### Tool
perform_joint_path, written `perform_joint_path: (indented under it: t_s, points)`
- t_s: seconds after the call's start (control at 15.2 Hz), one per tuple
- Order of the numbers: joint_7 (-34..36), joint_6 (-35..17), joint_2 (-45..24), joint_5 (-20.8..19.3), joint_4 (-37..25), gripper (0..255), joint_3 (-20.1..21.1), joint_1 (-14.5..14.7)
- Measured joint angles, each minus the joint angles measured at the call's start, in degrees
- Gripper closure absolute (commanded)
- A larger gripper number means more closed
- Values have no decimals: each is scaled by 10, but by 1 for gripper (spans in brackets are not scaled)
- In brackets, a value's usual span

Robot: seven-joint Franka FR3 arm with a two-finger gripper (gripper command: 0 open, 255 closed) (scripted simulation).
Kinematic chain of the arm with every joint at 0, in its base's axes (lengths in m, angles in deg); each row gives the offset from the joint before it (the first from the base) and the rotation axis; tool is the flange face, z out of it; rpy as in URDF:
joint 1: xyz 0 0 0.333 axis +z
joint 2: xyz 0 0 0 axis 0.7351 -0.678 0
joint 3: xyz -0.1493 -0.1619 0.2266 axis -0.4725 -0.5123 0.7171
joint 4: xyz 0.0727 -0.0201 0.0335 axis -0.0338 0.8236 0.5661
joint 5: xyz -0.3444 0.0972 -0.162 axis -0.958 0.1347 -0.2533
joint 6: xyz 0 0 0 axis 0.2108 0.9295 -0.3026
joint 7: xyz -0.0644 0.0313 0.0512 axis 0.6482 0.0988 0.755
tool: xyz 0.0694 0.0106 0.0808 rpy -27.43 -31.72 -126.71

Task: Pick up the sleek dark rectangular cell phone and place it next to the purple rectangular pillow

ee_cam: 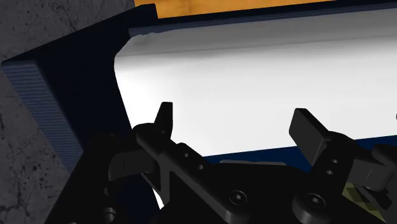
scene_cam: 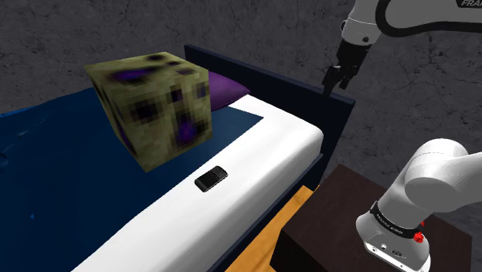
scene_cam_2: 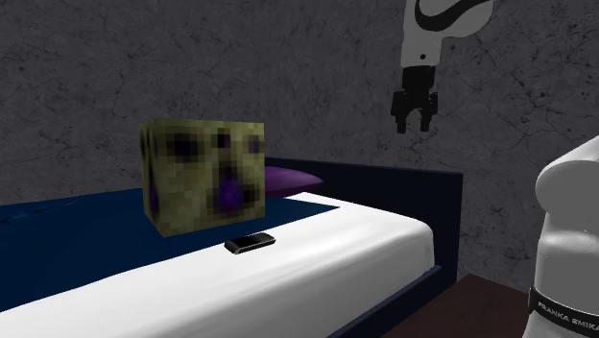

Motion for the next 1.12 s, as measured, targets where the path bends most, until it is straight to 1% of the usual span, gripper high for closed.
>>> perform_joint_path:
  t_s: [0.13,0.26,0.4,0.66,0.79,0.86,1.12]
  points:
    - [13,-1,2,5,5,0,8,0]
    - [56,-6,8,20,20,0,31,-2]
    - [110,-8,14,41,34,0,62,-2]
    - [224,-30,2,85,53,0,128,-4]
    - [278,-44,-19,104,49,0,160,-8]
    - [309,-51,-20,117,57,0,180,-6]
    - [425,-80,-71,152,40,0,249,-18]
